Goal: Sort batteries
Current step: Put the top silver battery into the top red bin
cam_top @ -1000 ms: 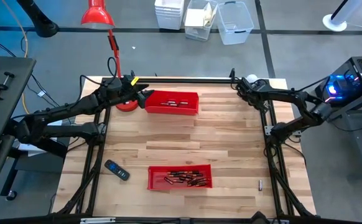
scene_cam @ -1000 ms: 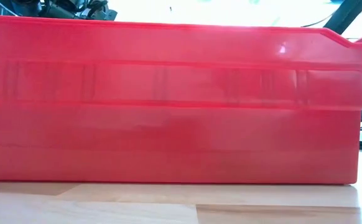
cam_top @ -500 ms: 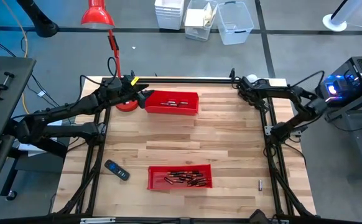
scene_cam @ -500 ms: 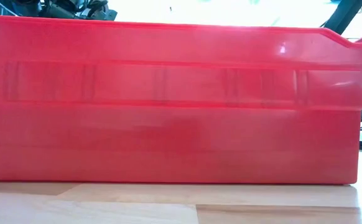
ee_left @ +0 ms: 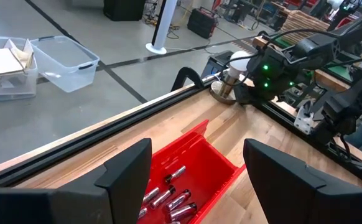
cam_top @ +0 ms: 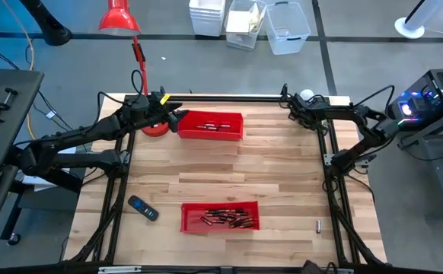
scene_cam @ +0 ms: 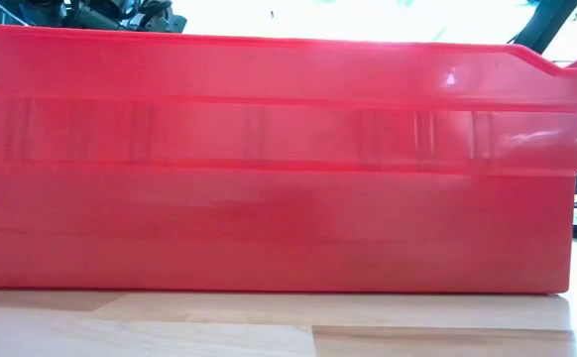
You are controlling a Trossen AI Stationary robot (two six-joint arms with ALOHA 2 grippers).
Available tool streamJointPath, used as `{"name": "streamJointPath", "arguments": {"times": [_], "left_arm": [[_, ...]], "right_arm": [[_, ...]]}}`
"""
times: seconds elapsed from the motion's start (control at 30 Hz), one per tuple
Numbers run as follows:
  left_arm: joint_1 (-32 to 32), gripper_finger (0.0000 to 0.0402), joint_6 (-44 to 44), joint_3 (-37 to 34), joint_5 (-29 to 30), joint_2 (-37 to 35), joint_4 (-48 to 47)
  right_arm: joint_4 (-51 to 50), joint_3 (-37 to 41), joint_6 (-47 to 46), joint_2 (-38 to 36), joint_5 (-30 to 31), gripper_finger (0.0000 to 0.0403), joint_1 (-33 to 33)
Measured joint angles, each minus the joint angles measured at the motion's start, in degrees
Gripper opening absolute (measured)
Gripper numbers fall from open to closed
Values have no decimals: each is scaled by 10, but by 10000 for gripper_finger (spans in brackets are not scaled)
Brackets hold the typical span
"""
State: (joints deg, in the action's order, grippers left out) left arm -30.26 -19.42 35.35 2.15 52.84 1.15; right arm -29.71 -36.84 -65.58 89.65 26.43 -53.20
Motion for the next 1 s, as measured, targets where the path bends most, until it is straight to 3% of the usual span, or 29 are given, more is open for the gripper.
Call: {"name": "streamJointPath", "arguments": {"times": [0.3,0.57,0.73,0.87,1.0], "left_arm": [[0,248,-15,0,0,0,0],[0,248,-10,0,0,0,0],[0,248,-10,0,0,0,0],[0,248,-10,0,0,0,0],[0,248,-9,0,0,0,0]], "right_arm": [[-52,1,-4,-5,-7,35,90],[-54,3,-69,-46,-66,35,251],[8,4,-123,-72,-109,35,347],[94,3,-141,-89,-70,35,396],[215,3,-85,-95,-39,35,404]]}}
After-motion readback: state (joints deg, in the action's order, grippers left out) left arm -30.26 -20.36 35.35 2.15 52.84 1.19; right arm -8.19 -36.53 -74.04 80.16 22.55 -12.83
